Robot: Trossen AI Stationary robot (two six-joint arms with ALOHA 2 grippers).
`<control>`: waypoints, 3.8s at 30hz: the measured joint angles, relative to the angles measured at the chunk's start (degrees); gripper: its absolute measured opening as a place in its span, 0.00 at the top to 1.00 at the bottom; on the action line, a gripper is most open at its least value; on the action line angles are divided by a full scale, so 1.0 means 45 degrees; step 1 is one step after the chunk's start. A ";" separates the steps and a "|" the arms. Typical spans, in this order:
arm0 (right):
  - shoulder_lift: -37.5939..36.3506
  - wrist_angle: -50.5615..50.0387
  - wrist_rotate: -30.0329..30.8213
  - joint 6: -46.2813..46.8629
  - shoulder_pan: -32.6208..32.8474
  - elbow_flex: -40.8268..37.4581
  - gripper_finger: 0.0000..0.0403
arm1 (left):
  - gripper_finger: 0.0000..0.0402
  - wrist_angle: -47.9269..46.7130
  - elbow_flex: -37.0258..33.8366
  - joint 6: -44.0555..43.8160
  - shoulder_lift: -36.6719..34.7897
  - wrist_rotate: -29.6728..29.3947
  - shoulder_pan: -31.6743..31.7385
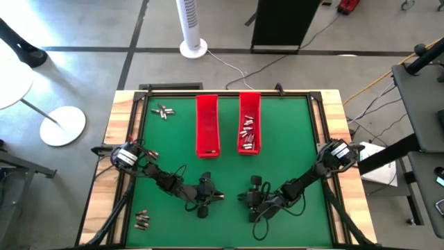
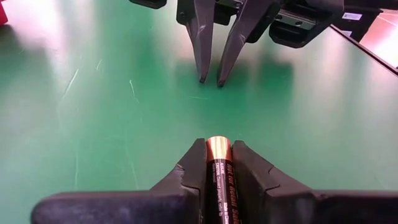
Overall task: Sort batteries
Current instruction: Put the black battery into the left red bin
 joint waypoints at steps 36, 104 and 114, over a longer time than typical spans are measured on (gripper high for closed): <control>0.0000 -0.0083 -0.0031 0.0266 0.0029 -0.0010 0.87 | 0.92 -1.7941 0.5040 0.4117 -0.7210 0.0039 0.5646; -0.0005 -0.0287 -0.0133 0.0355 0.0039 -0.0029 0.87 | 0.91 -2.1214 0.8315 0.6561 -0.2333 0.3229 0.9808; -0.0005 -0.0296 -0.0136 0.0357 0.0039 -0.0029 0.87 | 0.87 -2.1208 0.8315 0.6821 -0.2317 0.3366 0.9809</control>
